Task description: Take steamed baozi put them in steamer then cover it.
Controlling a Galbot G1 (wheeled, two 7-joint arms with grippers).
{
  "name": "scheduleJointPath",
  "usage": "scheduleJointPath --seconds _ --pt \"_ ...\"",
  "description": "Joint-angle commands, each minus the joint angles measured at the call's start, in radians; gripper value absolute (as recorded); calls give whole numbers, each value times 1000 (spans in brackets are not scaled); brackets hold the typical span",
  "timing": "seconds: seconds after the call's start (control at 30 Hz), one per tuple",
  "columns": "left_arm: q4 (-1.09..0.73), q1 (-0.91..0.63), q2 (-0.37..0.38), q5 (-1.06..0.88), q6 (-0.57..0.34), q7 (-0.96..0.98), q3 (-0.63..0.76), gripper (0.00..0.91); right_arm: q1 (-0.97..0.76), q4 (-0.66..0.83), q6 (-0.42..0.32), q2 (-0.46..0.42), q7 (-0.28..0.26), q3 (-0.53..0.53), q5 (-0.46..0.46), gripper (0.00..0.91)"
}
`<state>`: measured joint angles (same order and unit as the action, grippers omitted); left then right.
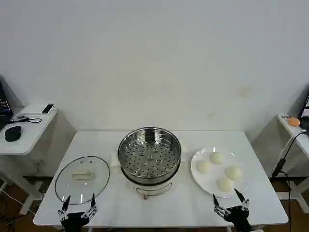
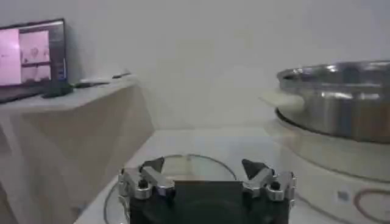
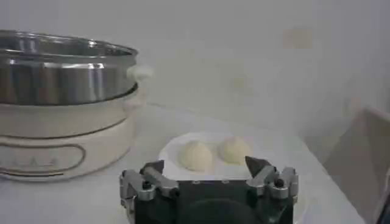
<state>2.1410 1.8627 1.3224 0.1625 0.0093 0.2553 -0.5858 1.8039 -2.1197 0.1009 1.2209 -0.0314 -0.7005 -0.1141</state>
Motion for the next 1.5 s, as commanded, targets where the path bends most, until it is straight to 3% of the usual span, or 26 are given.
scheduleJointPath --seconds 0.03,0.2,0.3,0.43,0.57,0.6,0.67,0.73,0.97,1.13,1.23,1.5 --pt "45 -14 -3 9 91 -8 -15 907 -41 -2 27 -41 7 -28 11 907" --pt "84 -25 -9 -125 161 -33 -7 907 -125 35 175 -187 -49 -117 106 907" --pt "99 -24 -4 -143 182 -118 -19 907 -171 98 225 -328 -153 -175 179 907" --pt "96 -30 -3 -171 176 -157 -38 907 -239 181 252 -465 -241 -195 210 907" --pt "97 -32 3 -185 172 -165 -55 907 -378 297 239 -649 -378 -127 266 907" --pt "98 -30 6 -188 170 -167 -58 907 -427 339 231 -693 -432 -81 281 907" --pt "96 -27 10 -192 164 -167 -61 907 -521 383 211 -737 -484 10 299 907" --pt "91 -21 13 -198 155 -167 -66 907 -689 460 188 -771 -573 159 321 907" --pt "83 -23 18 -205 151 -172 -81 907 -1238 685 127 -793 -819 683 359 907" --pt "73 -38 14 -205 152 -178 -85 907 -1516 808 89 -757 -920 1022 295 907" --pt "63 -49 10 -205 152 -180 -89 907 -1627 865 83 -717 -971 1148 280 907" --pt "55 -63 -2 -208 151 -186 -95 907 -1727 965 88 -623 -1006 1290 247 907"
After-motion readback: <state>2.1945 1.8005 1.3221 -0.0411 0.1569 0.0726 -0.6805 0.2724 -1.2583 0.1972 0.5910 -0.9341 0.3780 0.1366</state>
